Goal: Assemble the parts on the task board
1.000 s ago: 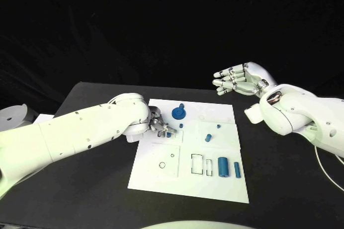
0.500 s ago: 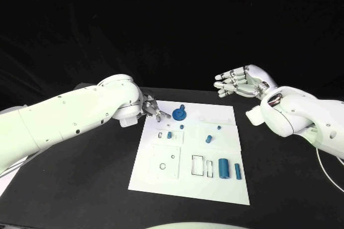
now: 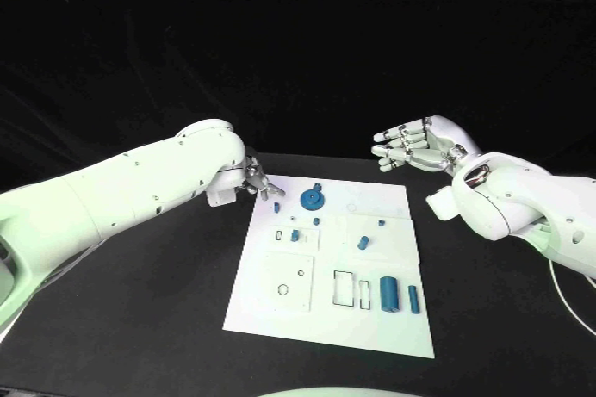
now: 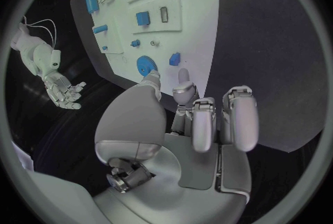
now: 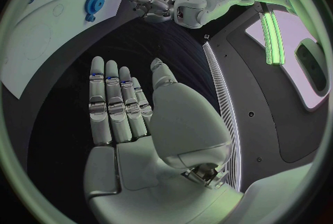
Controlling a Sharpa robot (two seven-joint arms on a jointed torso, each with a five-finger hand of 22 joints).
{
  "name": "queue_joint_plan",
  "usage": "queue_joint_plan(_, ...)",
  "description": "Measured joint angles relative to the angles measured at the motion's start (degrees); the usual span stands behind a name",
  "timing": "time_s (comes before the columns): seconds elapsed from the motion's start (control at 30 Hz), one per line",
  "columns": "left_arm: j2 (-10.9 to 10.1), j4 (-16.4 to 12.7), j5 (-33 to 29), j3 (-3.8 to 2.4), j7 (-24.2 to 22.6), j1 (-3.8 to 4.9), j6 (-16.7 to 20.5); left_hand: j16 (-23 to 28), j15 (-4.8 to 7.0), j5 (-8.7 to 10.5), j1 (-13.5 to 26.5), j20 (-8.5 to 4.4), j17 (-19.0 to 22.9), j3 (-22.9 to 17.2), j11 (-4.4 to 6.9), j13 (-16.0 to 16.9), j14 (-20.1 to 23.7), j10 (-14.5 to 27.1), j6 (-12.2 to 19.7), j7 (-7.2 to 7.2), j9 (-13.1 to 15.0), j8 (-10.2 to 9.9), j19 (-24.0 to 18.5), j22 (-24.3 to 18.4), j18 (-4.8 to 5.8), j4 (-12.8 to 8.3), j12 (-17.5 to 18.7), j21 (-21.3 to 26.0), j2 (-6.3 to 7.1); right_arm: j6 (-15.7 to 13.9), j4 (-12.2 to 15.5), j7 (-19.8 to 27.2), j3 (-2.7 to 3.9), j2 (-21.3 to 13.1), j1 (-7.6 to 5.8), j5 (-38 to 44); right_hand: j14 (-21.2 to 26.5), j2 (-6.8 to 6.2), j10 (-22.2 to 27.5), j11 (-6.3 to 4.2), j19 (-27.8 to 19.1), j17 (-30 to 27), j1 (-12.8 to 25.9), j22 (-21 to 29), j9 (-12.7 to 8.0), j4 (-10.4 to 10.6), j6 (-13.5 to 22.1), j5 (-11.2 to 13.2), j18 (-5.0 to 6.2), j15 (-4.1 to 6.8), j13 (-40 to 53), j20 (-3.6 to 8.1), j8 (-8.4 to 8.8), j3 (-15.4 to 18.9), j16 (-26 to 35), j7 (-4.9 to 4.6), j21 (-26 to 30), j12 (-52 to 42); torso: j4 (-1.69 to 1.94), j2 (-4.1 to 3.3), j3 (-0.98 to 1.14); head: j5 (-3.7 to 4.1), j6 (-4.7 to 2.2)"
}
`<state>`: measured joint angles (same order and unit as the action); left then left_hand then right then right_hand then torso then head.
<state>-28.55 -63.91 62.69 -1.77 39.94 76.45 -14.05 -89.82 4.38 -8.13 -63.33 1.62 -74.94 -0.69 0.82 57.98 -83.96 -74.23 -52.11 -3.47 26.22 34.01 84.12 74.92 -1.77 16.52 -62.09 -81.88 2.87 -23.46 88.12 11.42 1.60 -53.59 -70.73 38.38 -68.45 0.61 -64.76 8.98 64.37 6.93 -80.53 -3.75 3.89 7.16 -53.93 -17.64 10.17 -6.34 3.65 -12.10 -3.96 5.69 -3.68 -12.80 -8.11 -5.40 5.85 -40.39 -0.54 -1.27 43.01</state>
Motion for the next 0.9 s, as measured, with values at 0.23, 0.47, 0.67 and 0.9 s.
queue_joint_plan(0.23, 2.35, 3.35, 1.60, 0.73, -0.39, 0.00, -1.05, 0.00, 0.00, 0.00, 0.00, 0.00, 0.00, 0.25, 0.14, 0.30, 0.00, -0.13, -0.31, 0.31, -0.13, 0.00, 0.00, 0.00, 0.00, 0.07, -0.29, -0.23, 0.00, 0.04, -0.01, -0.06, -0.01, 0.21, 0.00, 0.03, 0.00, 0.00, 0.00, 0.00, 0.00, -0.07, 0.00, 0.00, 0.00, 0.00, 0.00, 0.00, 0.00, 0.00, 0.00, 0.00, 0.00, 0.00, 0.00, 0.00, 0.00, 0.00, -0.03, -0.02, 0.00, -0.08, -0.01)
queue_joint_plan(0.47, 3.86, 5.32, 2.72, 1.00, -0.84, -0.08, -1.94, 0.00, 0.00, 0.00, -0.31, 0.00, 0.01, 0.32, 0.27, 0.66, 0.00, -0.39, -0.72, 0.32, -0.20, 0.01, 0.00, 0.00, 0.00, 0.00, -0.67, -0.70, -0.31, 0.10, -0.08, -0.07, -0.01, 0.41, 0.02, 0.05, 0.00, 0.00, 0.00, 0.00, 0.00, -0.07, 0.00, 0.00, 0.00, 0.00, -0.01, 0.00, 0.00, 0.00, 0.00, 0.00, 0.00, 0.00, 0.00, 0.01, 0.00, 0.00, -0.04, -0.02, 0.03, -0.15, 0.16)
queue_joint_plan(0.67, 4.51, 6.23, 3.26, 1.06, -1.17, -0.14, -2.66, 0.00, 0.00, 0.00, -0.53, 0.00, 0.01, 0.63, 0.21, 0.93, 0.00, -0.61, -0.93, 0.52, -0.26, 0.25, 0.00, 0.00, 0.00, 0.00, -0.99, -0.83, -0.53, 0.16, -0.15, -0.07, -0.02, 0.54, 0.03, 0.05, 0.00, 0.00, 0.00, 0.00, 0.00, -0.07, 0.00, 0.00, 0.00, 0.00, -0.01, 0.00, 0.00, 0.00, 0.00, 0.00, 0.00, 0.00, 0.00, 0.01, 0.00, 0.00, -0.03, 0.02, 0.07, -0.08, 0.26)
queue_joint_plan(0.9, 5.01, 6.87, 3.35, 1.14, -1.49, -0.20, -3.50, 0.00, 0.00, 0.00, -1.06, -0.01, 0.02, 0.63, 0.41, 1.00, 0.00, -0.82, -0.93, 0.52, -0.42, 0.25, 0.00, -0.01, -0.01, 0.00, -0.99, -1.04, -1.06, 0.18, -0.25, -0.07, -0.02, 0.79, 0.06, 0.06, 0.00, 0.00, 0.00, 0.00, 0.00, -0.15, 0.00, 0.00, 0.00, 0.01, -0.01, 0.00, 0.00, 0.00, 0.00, 0.00, 0.00, -0.01, 0.00, 0.01, 0.00, -0.01, 0.03, 0.08, 0.10, -0.10, 0.36)
